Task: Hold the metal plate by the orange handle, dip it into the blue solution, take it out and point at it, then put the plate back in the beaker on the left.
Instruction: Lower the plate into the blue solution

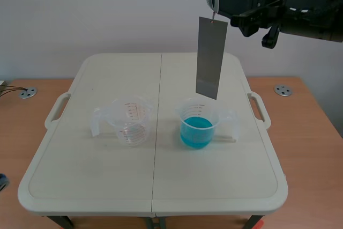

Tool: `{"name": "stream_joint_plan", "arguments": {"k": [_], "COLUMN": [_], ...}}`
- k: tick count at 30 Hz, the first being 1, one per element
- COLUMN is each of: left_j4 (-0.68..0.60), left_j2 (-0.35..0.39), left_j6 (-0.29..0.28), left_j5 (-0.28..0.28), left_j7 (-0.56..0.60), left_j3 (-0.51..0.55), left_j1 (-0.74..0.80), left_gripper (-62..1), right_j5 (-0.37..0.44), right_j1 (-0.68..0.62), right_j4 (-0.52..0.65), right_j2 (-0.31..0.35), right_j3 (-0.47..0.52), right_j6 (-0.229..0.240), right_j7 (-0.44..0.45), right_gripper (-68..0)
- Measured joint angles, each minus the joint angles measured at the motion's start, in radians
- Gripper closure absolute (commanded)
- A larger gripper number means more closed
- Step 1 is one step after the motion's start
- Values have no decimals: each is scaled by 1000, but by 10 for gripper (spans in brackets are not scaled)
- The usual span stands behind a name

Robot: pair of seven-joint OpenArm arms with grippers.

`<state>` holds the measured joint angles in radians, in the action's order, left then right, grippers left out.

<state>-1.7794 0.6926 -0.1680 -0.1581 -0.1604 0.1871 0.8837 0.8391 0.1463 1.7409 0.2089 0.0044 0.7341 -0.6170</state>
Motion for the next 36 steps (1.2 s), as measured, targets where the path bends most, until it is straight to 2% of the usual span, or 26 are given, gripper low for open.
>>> {"name": "stream_joint_plan", "arguments": {"k": [7,13,21,30,36], "left_j4": [12,48,140,210,233], "left_j2": [-6,-9,-42,-42,-42], "left_j6": [-3,-8,-37,-61,-61], "left_j5": [-13,-37,-36,-36,-36], "left_j7": [2,4,7,8,30], "left_j3": [1,0,-15,-92,-122], "left_j1": [173,247,252,252,249], "left_gripper": [-21,-21,-21,-21,-21], "right_j5": [-36,-45,-76,-118,-138], "right_j1": [0,0,0,11,36], "right_j4": [-59,-103,-151,-249,-340], "right_j2": [-1,-1,-1,-1,-1], "right_j3": [-24,-26,-32,-35,-93], "right_j6": [0,0,0,0,0], "right_j7": [29,54,98,156,203], "right_gripper": [-15,-15,-15,-15,-15]}}
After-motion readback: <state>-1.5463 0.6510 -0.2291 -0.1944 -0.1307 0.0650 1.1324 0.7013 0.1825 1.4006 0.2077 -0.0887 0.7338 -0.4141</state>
